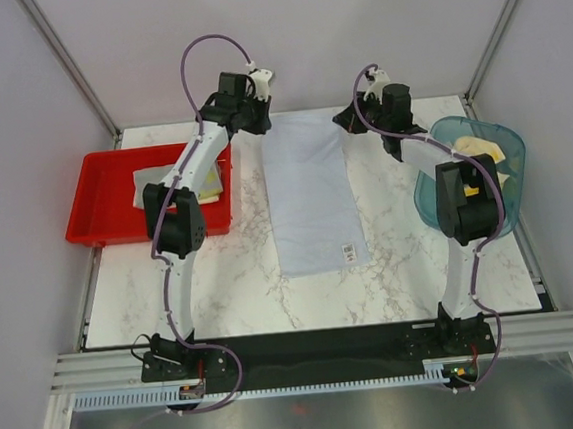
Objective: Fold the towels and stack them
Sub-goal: Flatten out the crumpled towel, then fold the towel
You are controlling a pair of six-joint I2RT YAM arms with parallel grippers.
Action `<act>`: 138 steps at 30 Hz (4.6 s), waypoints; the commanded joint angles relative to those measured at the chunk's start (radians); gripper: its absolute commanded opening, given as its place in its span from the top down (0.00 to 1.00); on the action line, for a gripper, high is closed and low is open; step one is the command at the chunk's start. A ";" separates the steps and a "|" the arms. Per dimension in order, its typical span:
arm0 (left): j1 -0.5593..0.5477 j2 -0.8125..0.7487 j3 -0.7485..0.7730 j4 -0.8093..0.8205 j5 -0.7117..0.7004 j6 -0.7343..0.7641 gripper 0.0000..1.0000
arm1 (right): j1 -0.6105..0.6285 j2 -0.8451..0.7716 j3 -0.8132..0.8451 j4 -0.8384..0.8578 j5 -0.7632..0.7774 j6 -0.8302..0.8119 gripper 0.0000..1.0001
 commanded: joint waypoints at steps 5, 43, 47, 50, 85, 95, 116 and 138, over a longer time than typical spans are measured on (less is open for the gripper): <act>-0.022 -0.185 -0.223 0.104 0.114 0.081 0.98 | -0.027 -0.126 -0.082 0.089 -0.098 -0.090 1.00; -0.313 -0.814 -1.181 0.208 -0.136 -0.009 0.98 | 0.035 -1.006 -1.093 -0.002 -0.029 0.085 0.96; -0.326 -0.816 -1.206 0.208 -0.149 -0.014 0.98 | 0.047 -1.028 -1.145 0.005 -0.012 0.111 0.94; -0.332 -0.811 -1.221 0.208 -0.159 -0.015 0.98 | 0.052 -1.061 -1.187 0.009 0.014 0.146 0.93; -0.366 -0.698 -1.104 0.084 -0.207 -0.414 0.28 | 0.065 -0.920 -0.995 -0.298 0.069 0.156 0.60; -0.366 -0.650 -1.138 0.118 -0.006 -0.422 0.47 | 0.082 -0.811 -0.984 -0.337 -0.040 0.088 0.63; -0.361 -0.851 -1.240 0.032 0.002 -0.451 0.49 | 0.084 -1.027 -0.992 -0.471 0.144 0.179 0.63; -0.128 -0.355 -0.658 -0.009 -0.081 -0.410 0.51 | 0.064 -0.375 -0.449 -0.488 0.223 -0.044 0.62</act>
